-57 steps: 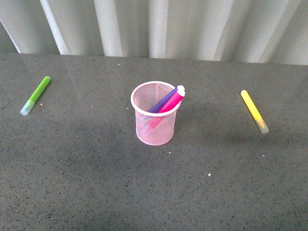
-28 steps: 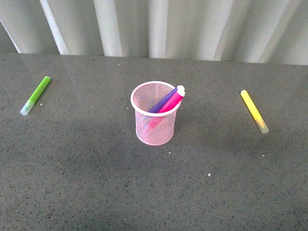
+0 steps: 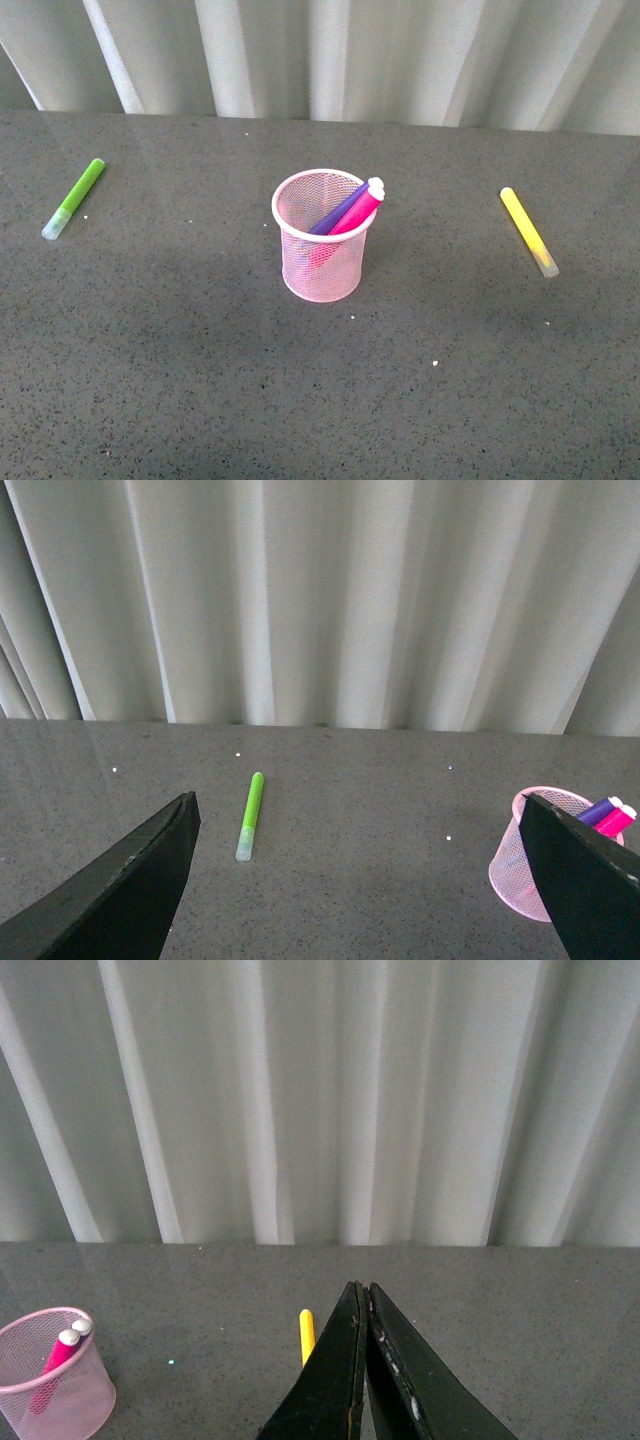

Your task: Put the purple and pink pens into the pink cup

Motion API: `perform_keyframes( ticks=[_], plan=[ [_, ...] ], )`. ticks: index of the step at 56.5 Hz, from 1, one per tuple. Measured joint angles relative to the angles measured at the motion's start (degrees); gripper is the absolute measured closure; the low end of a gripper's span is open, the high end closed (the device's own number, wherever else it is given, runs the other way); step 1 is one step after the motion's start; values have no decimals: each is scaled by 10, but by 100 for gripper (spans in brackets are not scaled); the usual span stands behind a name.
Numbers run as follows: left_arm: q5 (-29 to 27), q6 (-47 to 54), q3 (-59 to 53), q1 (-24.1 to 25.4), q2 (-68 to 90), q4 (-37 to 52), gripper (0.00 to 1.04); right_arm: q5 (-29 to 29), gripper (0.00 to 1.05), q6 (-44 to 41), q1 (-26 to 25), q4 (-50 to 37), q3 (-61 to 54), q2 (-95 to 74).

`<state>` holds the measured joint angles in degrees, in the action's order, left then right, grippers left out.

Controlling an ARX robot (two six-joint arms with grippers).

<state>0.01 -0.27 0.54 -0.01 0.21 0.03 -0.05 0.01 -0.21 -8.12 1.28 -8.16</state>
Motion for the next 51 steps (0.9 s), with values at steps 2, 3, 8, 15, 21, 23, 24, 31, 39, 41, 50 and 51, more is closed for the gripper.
perform_keyframes(
  ticks=[2,3,8,15,21,23,24,31,39,41,50,51],
  plan=[
    [0,0,0,0,0,0,7,0,101,0,0,45,0,31],
    [0,0,0,0,0,0,7,0,101,0,0,64,0,45],
    [0,0,0,0,0,0,7,0,101,0,0,78,0,77],
    [0,0,0,0,0,0,7,0,101,0,0,80,0,79],
    [0,0,0,0,0,0,7,0,98,0,0,80,0,79],
    [0,0,0,0,0,0,7,0,90,0,0,80,0,79],
    [0,0,0,0,0,0,7,0,84,0,0,80,0,79],
    [0,0,0,0,0,0,7,0,63,0,0,80,0,79],
    [0,0,0,0,0,0,7,0,37,0,0,80,0,79],
    [0,0,0,0,0,0,7,0,31,0,0,80,0,79],
    [0,0,0,0,0,0,7,0,5,1,0,80,0,79],
    [0,0,0,0,0,0,7,0,6,0,0,80,0,79]
  ],
)
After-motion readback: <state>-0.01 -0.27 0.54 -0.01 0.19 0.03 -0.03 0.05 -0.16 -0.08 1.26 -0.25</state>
